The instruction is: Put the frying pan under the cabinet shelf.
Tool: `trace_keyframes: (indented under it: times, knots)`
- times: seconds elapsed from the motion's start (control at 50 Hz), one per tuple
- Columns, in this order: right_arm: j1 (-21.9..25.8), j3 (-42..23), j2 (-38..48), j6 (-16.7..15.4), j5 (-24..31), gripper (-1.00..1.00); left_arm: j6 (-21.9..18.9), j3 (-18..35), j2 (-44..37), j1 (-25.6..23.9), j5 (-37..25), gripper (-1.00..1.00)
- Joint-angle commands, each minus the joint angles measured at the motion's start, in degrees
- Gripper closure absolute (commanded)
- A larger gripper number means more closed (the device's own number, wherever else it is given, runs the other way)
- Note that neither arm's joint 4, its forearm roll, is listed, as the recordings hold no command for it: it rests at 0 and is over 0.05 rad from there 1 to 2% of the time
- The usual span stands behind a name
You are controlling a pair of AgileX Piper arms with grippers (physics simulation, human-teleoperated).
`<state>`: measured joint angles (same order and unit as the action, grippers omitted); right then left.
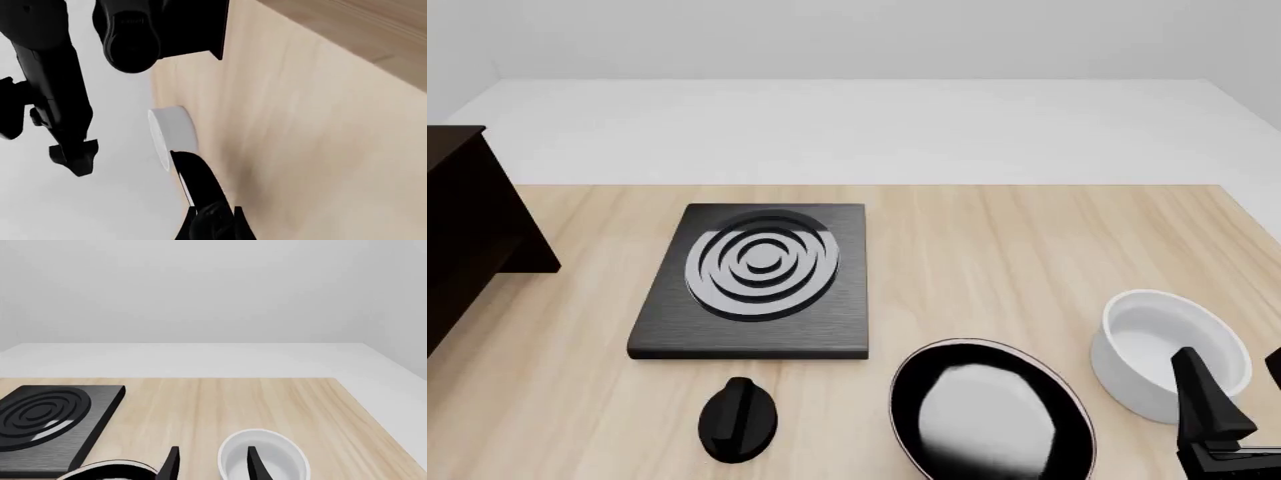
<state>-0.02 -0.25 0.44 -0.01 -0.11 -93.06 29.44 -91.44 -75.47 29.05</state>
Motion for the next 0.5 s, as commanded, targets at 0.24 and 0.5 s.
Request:
trace_keyframes:
  times: [0.24,0.5]
  knots:
    - [0.0,0.0,0.0,0.01,0.0,-1.0,-5.64,-4.38,10.08,2.19,5.34,1.0]
    - [0.0,0.0,-0.01,0.01,0.0,-1.0,-1.79,0.01,21.12,5.38,-3.77,1.0]
